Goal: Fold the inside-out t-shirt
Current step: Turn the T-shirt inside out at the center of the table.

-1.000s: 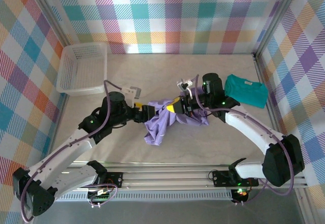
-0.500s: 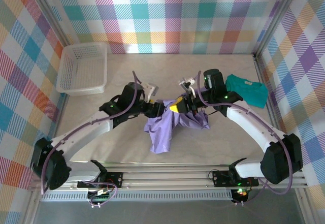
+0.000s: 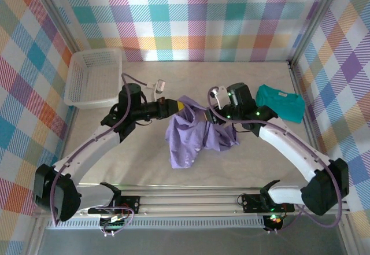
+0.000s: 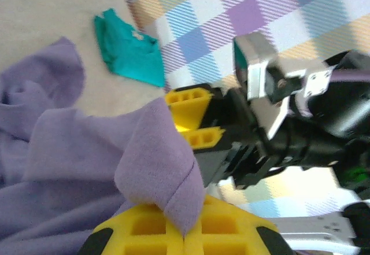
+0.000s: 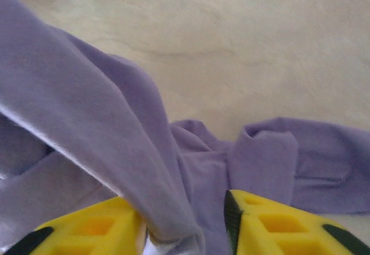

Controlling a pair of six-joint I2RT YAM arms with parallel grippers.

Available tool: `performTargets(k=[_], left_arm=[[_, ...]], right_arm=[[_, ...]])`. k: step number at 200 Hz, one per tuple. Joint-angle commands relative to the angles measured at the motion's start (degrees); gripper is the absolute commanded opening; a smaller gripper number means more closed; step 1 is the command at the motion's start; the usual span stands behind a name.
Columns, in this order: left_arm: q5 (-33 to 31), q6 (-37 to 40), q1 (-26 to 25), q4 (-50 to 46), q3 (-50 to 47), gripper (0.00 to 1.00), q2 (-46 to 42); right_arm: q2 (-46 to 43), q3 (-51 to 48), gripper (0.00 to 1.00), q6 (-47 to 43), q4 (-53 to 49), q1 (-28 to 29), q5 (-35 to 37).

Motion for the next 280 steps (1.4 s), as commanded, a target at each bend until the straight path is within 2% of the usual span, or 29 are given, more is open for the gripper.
performTargets(k=[1,17,45,80,101,109,127,142,154,166,182,203,218,248,280], left_arm=[[1.51,-2.92,-0.18,-0.05,1.00,0.00,-3.08],[-0.67,-0.58,-0.09,-2.24,1.29,0.00,-3.74],[-0.83,-0.35,-0.15,-2.21,1.72,0.00,-2.82],[-0.76,-0.09,-0.11,-2.04,1.62,0.00,-2.46],[-0.75,0.14,-0.15,-2.10,1.71,0.00,-2.87],[-0.78,0.17,-0.10,-2.09,1.86,0.00,-3.19],[-1.91,-0.25,0.60,-2.15,2.01,0.00,-4.30],[-1.51,-2.78,2.29,0.90,1.56,0.00,-5.57],[-1.09,-5.36,3.39,4.82,0.74,0.00,-6.63],[-1.02,-6.16,3.80,6.55,0.48,0.00,-7.22],[-0.89,-5.14,3.80,6.43,0.54,0.00,-7.22],[-0.57,-2.48,3.85,4.68,0.57,0.00,-6.92],[-0.60,-1.07,3.82,3.64,0.56,0.00,-6.79],[0.02,-1.14,3.72,3.26,0.89,0.00,-6.33],[0.15,-0.80,3.72,2.56,0.79,0.00,-6.28]], right_arm=[[-6.92,-3.90,0.47,-3.70,6.45,1.18,-8.00],[-11.30,-7.90,0.51,-2.78,12.13,2.06,-14.37],[-14.54,-10.39,0.53,-3.94,16.25,6.81,-15.27],[-9.51,-7.56,0.51,-3.86,16.77,11.90,-12.43],[-3.42,-5.88,0.49,-1.86,14.49,11.91,-4.93],[-1.44,-5.82,0.43,-0.93,13.85,11.79,-1.78],[1.21,-6.38,0.17,-0.15,11.57,11.74,0.53],[0.37,-10.42,0.11,0.65,12.77,11.66,-0.85],[-0.80,-14.11,0.13,1.54,15.23,11.65,-3.11],[-1.30,-15.41,0.20,0.58,15.88,11.65,-7.07],[-3.54,-13.97,0.29,-2.70,14.94,11.66,-10.88],[-9.60,-14.14,0.36,-4.15,21.23,11.68,-13.33],[-10.71,-12.94,0.37,-3.99,23.70,11.66,-14.51],[-6.41,-9.08,0.42,-6.55,22.38,11.65,-12.96],[-2.24,-7.32,0.39,-5.45,24.41,11.65,-12.69]])
